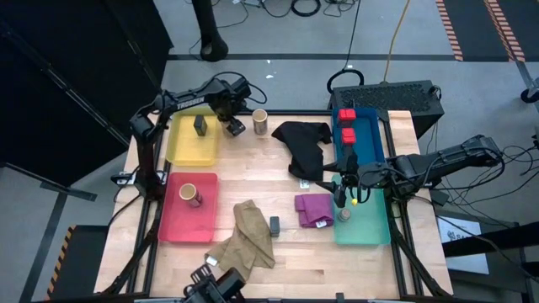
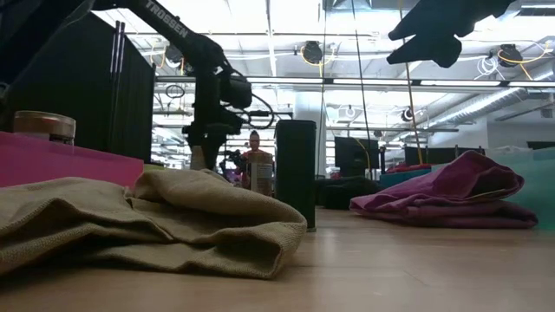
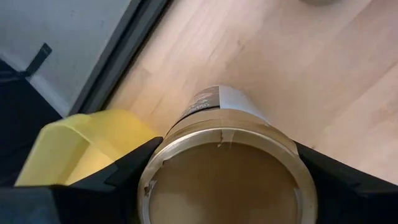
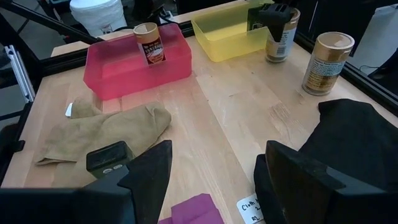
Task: Sort spices by type
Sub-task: Put the left gold seasoning bottle into the red bin
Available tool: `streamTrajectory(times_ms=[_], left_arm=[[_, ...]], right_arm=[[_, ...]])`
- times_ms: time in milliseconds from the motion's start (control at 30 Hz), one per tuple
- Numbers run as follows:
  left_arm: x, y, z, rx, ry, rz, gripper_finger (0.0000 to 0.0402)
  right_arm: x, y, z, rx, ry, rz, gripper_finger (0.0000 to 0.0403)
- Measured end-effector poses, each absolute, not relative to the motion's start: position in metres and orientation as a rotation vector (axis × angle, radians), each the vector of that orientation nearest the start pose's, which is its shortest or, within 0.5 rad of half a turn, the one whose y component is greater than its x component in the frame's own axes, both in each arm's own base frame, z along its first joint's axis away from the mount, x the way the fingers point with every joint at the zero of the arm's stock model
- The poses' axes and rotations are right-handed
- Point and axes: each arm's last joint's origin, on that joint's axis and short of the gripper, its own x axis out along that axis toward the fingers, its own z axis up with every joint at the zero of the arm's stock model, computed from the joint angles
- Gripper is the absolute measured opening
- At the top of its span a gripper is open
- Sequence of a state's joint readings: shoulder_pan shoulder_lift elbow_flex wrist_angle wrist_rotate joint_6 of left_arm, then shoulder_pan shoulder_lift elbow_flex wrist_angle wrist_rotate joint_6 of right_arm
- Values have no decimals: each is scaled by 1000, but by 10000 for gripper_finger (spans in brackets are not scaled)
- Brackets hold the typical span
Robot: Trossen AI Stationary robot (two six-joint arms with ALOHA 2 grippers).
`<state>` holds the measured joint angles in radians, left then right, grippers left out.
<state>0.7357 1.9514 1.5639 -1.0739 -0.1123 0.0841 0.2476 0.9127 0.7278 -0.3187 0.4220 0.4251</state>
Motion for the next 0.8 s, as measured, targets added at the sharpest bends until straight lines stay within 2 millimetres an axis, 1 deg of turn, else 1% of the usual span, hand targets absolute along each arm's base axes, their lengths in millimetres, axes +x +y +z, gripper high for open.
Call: streamTrajectory(times_ms=[133,233,367,500,667,800], left_arm=[[283,251,226,-379,1447,612,287],[286,246,239,-361,1424,607,287],[287,231,258,-337,1403,592,287],[290,207,276,-314,1386,565,287],[297,168,295,-271,1365,511,287],[300,133,309,-240,1356,461,287]], right_arm=[[190,36,281,250,431,-268,242],[190,36,281,250,431,-268,242],[190,36,281,250,431,-267,242],[190,36,281,250,432,-268,242],[190,36,281,250,432,-268,242],[190,36,281,250,432,-268,242]])
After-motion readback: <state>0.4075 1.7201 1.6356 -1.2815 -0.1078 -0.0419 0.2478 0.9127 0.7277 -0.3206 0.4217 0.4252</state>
